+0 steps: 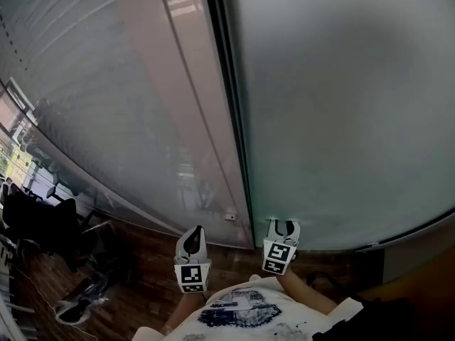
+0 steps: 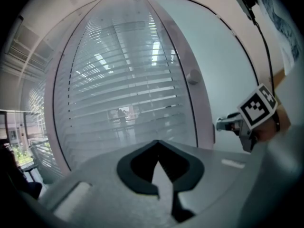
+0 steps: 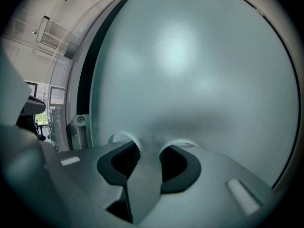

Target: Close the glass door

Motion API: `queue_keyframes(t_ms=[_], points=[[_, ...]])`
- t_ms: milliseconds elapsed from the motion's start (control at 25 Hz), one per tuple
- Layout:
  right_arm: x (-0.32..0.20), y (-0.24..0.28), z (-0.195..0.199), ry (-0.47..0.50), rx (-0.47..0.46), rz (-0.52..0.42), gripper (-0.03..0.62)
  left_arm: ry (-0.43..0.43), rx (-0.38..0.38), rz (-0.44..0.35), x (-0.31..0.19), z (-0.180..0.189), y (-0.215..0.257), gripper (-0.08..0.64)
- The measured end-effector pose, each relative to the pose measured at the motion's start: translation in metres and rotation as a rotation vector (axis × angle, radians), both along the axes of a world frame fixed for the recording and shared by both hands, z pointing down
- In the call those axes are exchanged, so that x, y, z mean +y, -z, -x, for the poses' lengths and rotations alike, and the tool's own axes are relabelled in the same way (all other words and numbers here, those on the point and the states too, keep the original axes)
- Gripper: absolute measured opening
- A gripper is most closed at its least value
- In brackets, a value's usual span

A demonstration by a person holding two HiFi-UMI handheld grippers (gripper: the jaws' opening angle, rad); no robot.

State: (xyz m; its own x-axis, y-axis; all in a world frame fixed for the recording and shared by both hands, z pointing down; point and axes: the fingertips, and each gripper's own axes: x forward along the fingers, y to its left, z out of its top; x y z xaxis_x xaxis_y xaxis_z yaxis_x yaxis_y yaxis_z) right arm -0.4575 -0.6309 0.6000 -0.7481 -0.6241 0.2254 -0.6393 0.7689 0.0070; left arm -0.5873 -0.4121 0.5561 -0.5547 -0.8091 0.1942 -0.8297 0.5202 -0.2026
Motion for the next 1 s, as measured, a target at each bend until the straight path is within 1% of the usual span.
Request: queue_keyframes(t_ms=[560,1000], points=[[0.001,0.005,-0.001,0.017,-0.003,-0.004,0.123,-0.016,0.01,-0.002,-0.015,-0.006,-0.001,-0.002],[0.003,0.005,-0.004,0.005,-0.012,-0.016,0.123,0.027,0.02,0.01,0.004,-0.01,-0.008,-0.002]])
